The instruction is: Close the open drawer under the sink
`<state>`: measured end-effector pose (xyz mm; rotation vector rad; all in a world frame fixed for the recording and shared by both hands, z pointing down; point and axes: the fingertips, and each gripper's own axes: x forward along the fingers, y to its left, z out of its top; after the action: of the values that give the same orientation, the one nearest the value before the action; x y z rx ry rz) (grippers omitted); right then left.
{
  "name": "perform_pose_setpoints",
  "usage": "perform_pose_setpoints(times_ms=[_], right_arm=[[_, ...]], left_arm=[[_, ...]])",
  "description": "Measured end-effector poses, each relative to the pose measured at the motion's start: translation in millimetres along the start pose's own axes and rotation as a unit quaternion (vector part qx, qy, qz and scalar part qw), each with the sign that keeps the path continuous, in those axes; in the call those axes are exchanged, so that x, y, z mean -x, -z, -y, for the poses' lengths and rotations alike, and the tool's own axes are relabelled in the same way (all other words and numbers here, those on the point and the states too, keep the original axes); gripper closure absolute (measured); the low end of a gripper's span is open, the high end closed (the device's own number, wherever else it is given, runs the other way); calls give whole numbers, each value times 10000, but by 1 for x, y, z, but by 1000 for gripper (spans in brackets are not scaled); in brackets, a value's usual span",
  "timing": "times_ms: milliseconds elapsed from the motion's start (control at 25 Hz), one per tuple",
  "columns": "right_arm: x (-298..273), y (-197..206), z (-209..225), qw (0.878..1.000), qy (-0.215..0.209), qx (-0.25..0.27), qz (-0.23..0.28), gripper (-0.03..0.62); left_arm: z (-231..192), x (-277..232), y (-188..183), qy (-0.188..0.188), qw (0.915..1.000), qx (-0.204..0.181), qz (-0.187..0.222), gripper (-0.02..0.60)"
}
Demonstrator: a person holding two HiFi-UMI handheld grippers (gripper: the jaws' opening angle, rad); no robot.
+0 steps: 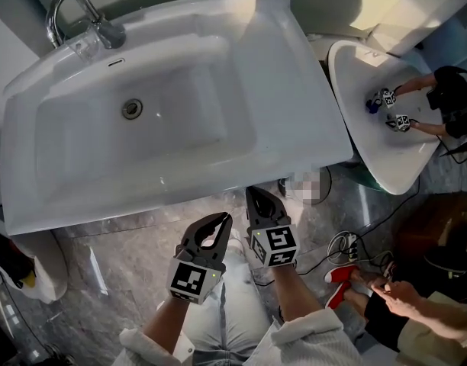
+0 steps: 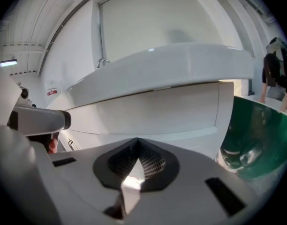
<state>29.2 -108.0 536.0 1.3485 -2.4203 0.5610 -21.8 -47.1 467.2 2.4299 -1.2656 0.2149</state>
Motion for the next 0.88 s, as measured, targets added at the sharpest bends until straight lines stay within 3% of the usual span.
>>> perform_pose_setpoints(times_ms=[360,880], right_arm=[[64,-64,-19,9990,-284,199,298,585],[163,-198,-74,9883,-972,416,1095,585]], left_arm=[[35,14,-55,-23,9994,-93,341,557],[86,62,-163,-3,9965,-349,762,557]])
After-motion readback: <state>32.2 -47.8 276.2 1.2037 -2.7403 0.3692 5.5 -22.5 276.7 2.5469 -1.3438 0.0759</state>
